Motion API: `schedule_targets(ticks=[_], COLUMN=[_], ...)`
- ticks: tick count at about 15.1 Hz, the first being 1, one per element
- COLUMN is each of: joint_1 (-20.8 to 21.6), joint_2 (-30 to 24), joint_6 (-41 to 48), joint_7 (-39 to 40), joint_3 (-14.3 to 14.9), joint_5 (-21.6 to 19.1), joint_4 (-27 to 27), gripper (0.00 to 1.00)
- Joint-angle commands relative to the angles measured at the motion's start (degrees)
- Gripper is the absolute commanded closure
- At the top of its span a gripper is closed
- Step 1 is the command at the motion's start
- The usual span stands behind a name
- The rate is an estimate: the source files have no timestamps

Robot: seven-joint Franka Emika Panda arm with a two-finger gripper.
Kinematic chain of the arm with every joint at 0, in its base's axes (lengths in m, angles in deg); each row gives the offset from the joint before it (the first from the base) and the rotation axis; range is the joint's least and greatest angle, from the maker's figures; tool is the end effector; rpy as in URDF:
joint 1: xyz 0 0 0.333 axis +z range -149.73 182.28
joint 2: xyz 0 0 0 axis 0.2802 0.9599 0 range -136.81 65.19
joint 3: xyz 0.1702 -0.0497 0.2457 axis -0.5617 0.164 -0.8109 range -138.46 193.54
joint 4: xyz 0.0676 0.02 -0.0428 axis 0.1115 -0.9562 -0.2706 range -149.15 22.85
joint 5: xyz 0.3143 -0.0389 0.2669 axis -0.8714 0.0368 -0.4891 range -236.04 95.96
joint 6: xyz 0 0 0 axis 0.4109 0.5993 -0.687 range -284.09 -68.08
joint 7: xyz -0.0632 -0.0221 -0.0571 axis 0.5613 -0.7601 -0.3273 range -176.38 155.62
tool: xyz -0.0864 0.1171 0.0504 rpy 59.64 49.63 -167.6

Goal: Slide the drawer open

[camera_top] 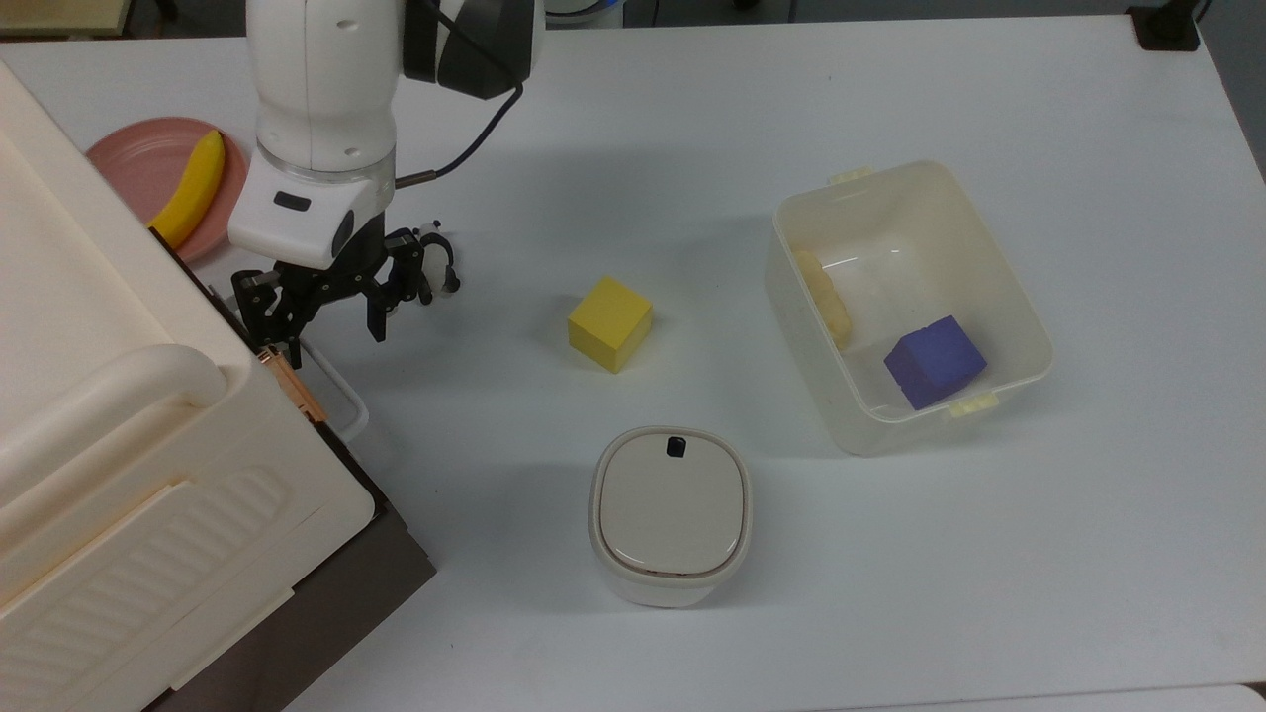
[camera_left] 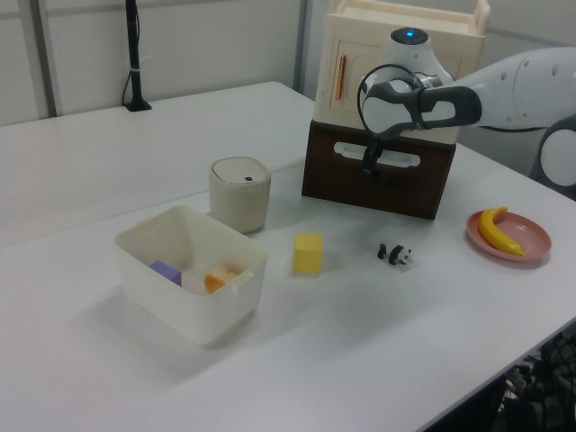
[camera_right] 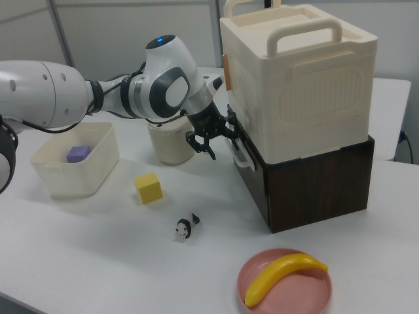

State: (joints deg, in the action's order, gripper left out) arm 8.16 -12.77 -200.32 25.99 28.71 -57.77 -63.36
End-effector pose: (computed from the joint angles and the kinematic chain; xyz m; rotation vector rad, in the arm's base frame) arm 0.7204 -0.1286 0.3771 2.7069 0.8250 0.3067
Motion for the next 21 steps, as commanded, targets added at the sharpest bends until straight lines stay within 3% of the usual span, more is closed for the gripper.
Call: schedule_targets(ticks=[1, 4, 7, 19, 21], joint_1=[0.1, 0.1, 0.0, -0.1, -0.1], joint_2=[0.2, 0.2, 0.2, 0.2, 0.2], joint_6=[-1.1, -1.1, -1.1, -0.8, -0.8], joint_7=[-1.3, -1.3, -1.3, -2.6, -2.2], joint_3=[-0.1, 0.0, 0.0, -0.1, -0.1], joint_5=[0.0, 0.0, 0.0, 0.1, 0.5], joint_4=[0.2, 0.2, 0.2, 1.4, 1.4], gripper=[0.37, 0.38, 0.48, 0.48, 0.59])
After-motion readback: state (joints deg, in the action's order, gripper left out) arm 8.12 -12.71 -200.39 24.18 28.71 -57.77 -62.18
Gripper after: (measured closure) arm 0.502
